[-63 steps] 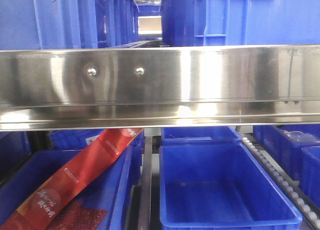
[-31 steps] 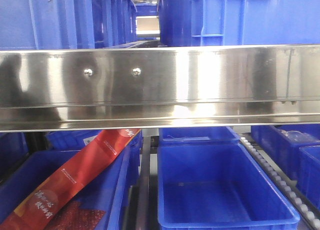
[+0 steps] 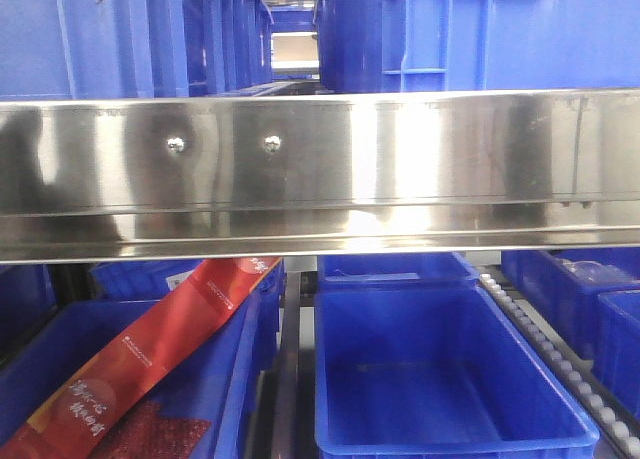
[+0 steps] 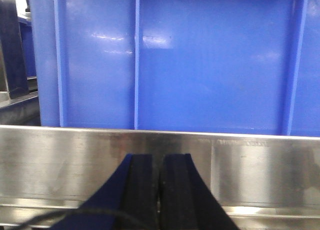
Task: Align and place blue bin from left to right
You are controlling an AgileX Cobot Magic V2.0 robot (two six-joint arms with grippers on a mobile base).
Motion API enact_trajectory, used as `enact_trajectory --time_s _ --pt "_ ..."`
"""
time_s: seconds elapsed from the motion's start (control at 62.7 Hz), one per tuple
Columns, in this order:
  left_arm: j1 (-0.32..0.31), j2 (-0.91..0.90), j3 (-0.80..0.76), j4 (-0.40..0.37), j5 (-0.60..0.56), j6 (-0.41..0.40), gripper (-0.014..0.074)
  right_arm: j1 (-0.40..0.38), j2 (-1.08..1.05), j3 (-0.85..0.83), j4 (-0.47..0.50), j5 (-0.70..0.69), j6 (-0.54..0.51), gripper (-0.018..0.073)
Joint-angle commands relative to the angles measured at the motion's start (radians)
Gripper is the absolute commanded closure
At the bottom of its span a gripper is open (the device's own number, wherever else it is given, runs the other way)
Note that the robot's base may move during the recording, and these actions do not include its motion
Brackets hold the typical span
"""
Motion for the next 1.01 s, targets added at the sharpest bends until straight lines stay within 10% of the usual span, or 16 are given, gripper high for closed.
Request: enact_trajectory --time_s 0.0,0.239,0.59,0.989 --pt "0.006 -0.006 -0.001 -0.006 -0.025 0.002 0.0582 -0.001 -0.007 0.001 -0.010 -0.026 -0.006 0.0630" --pt "0.006 -0.006 -0.001 -0.006 -0.025 0.002 0.0582 -0.015 -0.026 0.017 -0.010 -0.025 -0.031 0.0630" --pt "0.006 -0.006 -0.001 -0.006 -0.027 0.002 0.0582 -0.287 -0.269 0.397 0.153 -0.211 -0.086 0.0630" --pt "0.006 -0.006 -0.001 -0.006 -0.027 0.002 0.0582 -0.300 -0.559 0.680 0.152 -0.215 -0.086 0.0630"
